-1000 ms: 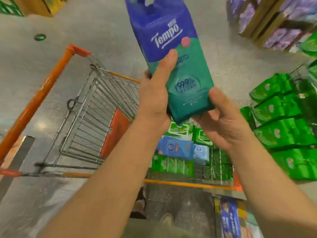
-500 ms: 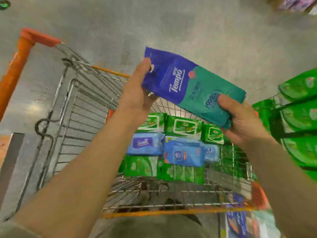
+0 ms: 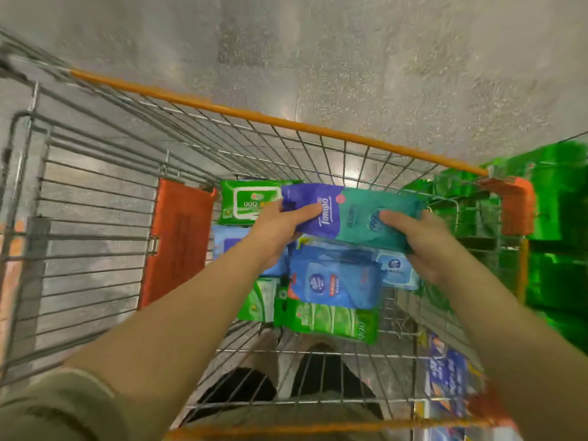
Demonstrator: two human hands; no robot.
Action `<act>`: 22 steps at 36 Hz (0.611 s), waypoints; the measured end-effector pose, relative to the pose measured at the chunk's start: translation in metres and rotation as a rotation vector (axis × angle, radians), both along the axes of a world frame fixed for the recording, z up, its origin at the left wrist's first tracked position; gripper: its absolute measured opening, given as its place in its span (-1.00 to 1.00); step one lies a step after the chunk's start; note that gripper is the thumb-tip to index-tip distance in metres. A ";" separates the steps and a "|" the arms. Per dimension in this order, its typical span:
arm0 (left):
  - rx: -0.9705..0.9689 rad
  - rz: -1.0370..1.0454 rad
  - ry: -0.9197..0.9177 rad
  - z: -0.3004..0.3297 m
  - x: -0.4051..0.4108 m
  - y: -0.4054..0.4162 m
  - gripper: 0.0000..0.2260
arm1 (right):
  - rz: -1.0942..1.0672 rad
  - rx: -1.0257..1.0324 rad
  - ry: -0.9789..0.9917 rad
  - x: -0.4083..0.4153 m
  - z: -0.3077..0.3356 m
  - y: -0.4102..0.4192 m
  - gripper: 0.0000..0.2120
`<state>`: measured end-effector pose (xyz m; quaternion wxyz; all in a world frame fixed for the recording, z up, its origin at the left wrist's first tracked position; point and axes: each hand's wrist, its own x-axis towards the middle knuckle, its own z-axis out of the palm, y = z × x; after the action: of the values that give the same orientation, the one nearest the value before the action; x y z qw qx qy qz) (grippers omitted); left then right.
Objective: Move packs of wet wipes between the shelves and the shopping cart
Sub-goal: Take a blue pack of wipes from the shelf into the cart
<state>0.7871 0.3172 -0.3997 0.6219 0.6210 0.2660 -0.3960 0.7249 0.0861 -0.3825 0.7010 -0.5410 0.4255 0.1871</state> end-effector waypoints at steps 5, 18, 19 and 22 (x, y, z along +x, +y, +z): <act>0.120 -0.153 0.053 -0.028 -0.010 -0.008 -0.74 | 0.135 -0.129 0.118 -0.001 -0.030 0.002 -0.63; 0.537 -0.510 -0.327 0.080 -0.001 -0.036 -0.24 | 0.309 -0.607 0.059 0.017 0.076 -0.009 -0.39; 0.528 -0.511 -0.357 0.091 -0.001 -0.037 -0.23 | 0.336 -0.643 0.041 0.016 0.091 -0.010 -0.37; 0.520 -0.556 -0.496 0.124 -0.002 -0.042 -0.23 | 0.490 -0.801 0.005 0.007 0.139 -0.015 -0.42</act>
<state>0.7848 0.2749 -0.2752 0.3603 0.8805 0.0226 -0.3073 0.7321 0.0711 -0.2437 0.3710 -0.8530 0.3256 0.1694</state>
